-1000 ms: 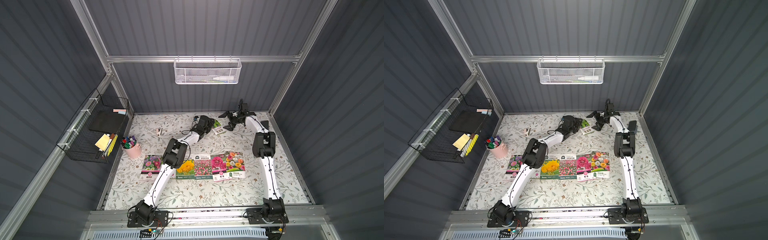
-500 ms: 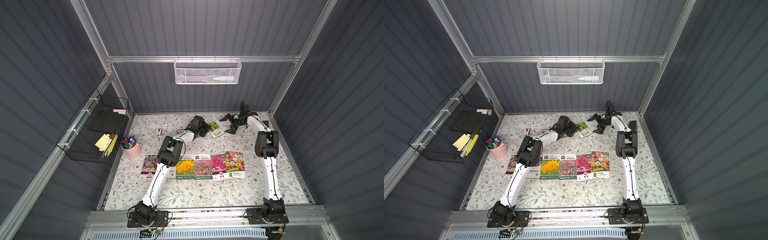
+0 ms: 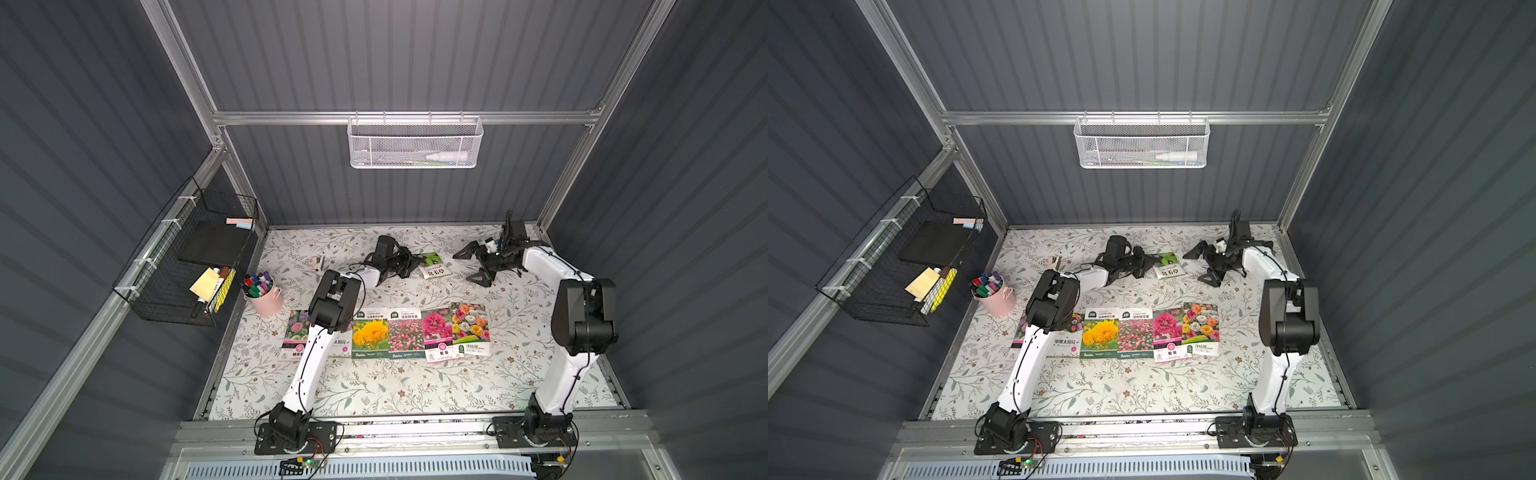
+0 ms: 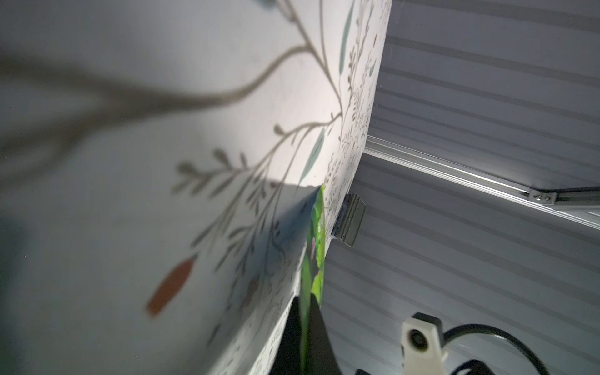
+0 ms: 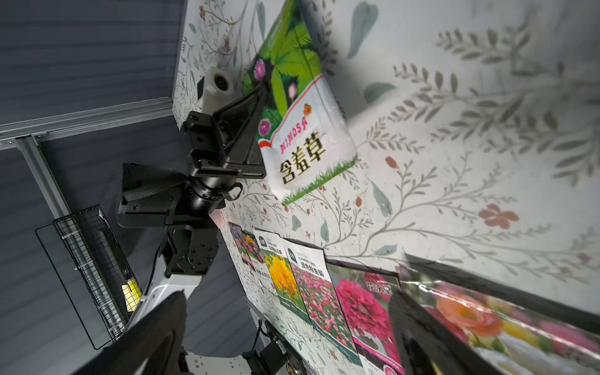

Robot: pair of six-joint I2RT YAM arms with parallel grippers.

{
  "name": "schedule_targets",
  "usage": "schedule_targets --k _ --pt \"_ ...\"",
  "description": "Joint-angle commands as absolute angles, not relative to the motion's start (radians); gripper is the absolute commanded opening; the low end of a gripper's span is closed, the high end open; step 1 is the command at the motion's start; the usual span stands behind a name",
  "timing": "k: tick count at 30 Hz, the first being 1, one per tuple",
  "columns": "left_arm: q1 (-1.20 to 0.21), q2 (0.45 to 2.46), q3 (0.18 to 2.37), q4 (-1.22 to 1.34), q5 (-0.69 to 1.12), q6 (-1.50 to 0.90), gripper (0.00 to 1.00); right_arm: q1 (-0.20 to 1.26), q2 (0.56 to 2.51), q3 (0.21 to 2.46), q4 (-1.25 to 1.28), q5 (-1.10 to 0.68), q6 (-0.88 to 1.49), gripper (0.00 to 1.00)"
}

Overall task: Arrange the seed packets in a row
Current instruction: Pick up the seed packet from the center of the board, then place the seed packet at the center of the board.

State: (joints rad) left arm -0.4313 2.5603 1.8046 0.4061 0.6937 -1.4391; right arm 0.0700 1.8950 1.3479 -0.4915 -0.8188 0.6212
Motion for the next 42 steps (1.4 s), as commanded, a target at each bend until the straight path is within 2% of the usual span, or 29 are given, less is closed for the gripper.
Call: schedule_targets --k 1,4,8,14,18,21,25,34,37,42 --pt "-0.437 2.459 1.72 0.454 0.747 -1.445 0.0 0.071 1.86 1.256 -0.433 -0.831 0.608 0.99" --pt "-0.436 2.36 1.627 0.251 0.747 -1.324 0.0 0.071 1.824 1.231 -0.483 -0.804 0.57 0.99" --pt "-0.45 2.207 1.511 -0.073 0.65 -1.062 0.0 0.071 1.798 1.203 -0.486 -0.794 0.566 0.99" --pt "-0.515 2.087 1.574 -0.493 0.551 -0.732 0.0 0.089 1.779 1.176 -0.459 -0.822 0.592 0.99" --pt "-0.544 2.079 1.651 -0.61 0.691 -0.613 0.0 0.113 1.768 1.155 -0.406 -0.898 0.591 0.99" --pt "-0.546 2.059 1.629 -0.527 0.874 -0.621 0.0 0.112 1.763 1.14 -0.387 -0.95 0.58 0.99" --pt "-0.551 1.989 1.569 -0.527 0.99 -0.562 0.0 0.114 1.76 1.111 -0.344 -1.033 0.59 0.96" --pt "-0.551 1.954 1.563 -0.56 1.143 -0.566 0.0 0.171 1.723 1.018 -0.156 -1.208 0.693 0.77" --pt "-0.551 1.956 1.56 -0.562 1.157 -0.57 0.0 0.191 1.695 0.977 -0.025 -1.244 0.786 0.67" --pt "-0.551 1.957 1.554 -0.598 1.158 -0.543 0.0 0.204 1.644 0.937 0.035 -1.259 0.84 0.32"
